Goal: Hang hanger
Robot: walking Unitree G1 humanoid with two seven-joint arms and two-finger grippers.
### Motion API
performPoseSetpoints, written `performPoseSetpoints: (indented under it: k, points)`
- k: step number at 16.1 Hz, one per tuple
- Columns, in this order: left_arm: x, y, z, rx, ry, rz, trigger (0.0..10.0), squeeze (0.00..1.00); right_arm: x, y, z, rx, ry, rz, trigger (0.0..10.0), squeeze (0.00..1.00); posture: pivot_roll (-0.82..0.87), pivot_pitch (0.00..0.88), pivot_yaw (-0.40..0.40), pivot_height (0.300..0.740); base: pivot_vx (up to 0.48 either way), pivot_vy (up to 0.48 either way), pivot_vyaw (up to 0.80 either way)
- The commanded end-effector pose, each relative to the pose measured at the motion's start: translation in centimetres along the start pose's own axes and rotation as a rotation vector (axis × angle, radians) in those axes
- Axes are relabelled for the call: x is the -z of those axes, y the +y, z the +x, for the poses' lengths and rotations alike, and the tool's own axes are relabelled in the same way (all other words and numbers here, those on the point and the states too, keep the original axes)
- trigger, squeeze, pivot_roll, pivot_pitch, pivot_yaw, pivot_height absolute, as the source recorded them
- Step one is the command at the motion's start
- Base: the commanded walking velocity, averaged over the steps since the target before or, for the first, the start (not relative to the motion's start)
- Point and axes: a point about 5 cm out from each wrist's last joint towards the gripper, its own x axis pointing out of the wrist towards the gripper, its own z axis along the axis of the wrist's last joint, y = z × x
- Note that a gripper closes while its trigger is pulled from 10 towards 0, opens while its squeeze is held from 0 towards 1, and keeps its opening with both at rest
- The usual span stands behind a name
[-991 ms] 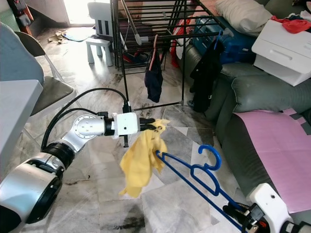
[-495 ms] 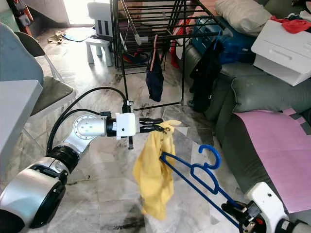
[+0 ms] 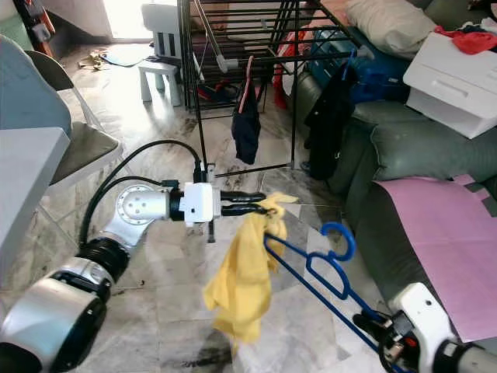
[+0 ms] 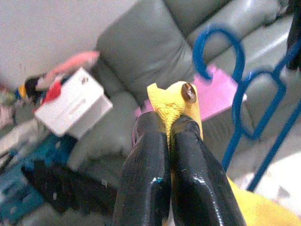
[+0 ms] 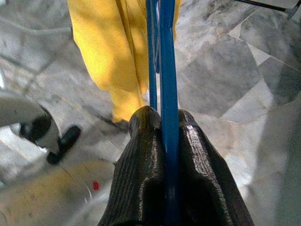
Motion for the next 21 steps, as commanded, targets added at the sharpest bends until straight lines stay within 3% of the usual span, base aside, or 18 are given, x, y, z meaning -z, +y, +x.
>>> performPoseSetpoints:
  k: [1, 4, 7, 8, 10, 11, 13, 16, 18, 21]
  points:
    - [-1.4, 0.1, 1.2, 0.018, -0.091, 0.042, 10.0, 0.00, 0.3, -0.3, 0.8, 0.011, -0.026, 0.041, 10.0, 0.00, -0.03, 0.000, -0.046, 0.740, 0.000, 0.000, 0.00]
    - [-2.9, -1.5, 3.2, 0.071, -0.209, 0.060, 10.0, 0.00, 1.2, -0.9, 2.9, 0.003, -0.027, 0.110, 10.0, 0.00, -0.02, 0.000, -0.051, 0.740, 0.000, 0.000, 0.00]
    - [-3.6, -2.1, 3.8, 0.091, -0.259, 0.061, 10.0, 0.00, 1.2, -1.6, 4.0, 0.034, -0.039, 0.153, 10.0, 0.00, -0.01, 0.000, -0.058, 0.740, 0.000, 0.000, 0.00]
    - [-3.7, -2.1, 3.7, 0.092, -0.264, 0.058, 10.0, 0.00, 1.1, -2.1, 4.2, 0.078, -0.051, 0.172, 10.0, 0.00, -0.01, 0.000, -0.058, 0.740, 0.000, 0.000, 0.00]
    - [-3.5, -2.1, 3.2, 0.062, -0.257, 0.021, 10.0, 0.00, 1.3, -5.1, 4.3, 0.326, -0.080, 0.265, 10.0, 0.00, -0.01, 0.000, -0.058, 0.740, 0.000, 0.000, 0.00]
    - [-3.3, -2.1, 3.0, 0.050, -0.246, 0.007, 10.0, 0.00, 1.1, -5.7, 4.2, 0.388, -0.098, 0.294, 10.0, 0.00, -0.01, 0.000, -0.058, 0.740, 0.000, 0.000, 0.00]
    - [-1.8, -2.4, 1.9, -0.016, -0.179, -0.064, 10.0, 0.00, -0.7, -8.5, 3.2, 0.591, -0.256, 0.467, 10.0, 0.00, -0.02, 0.000, -0.054, 0.740, 0.000, 0.000, 0.00]
    - [-0.1, -3.8, 1.4, -0.042, -0.105, -0.181, 10.0, 0.00, -4.4, -10.4, 2.3, 0.698, -0.499, 0.614, 10.0, 0.00, -0.03, 0.000, -0.057, 0.740, 0.000, 0.000, 0.00]
    - [0.9, -5.0, 2.1, -0.036, -0.066, -0.284, 10.0, 0.00, -9.2, -10.1, 3.1, 0.660, -0.679, 0.667, 10.0, 0.00, -0.03, 0.000, -0.059, 0.740, 0.000, 0.000, 0.00]
    - [0.6, -5.5, 4.1, -0.040, -0.078, -0.318, 10.0, 0.00, -14.5, -7.9, 5.3, 0.552, -0.813, 0.713, 10.0, 0.00, -0.04, 0.000, -0.065, 0.740, 0.000, 0.000, 0.00]
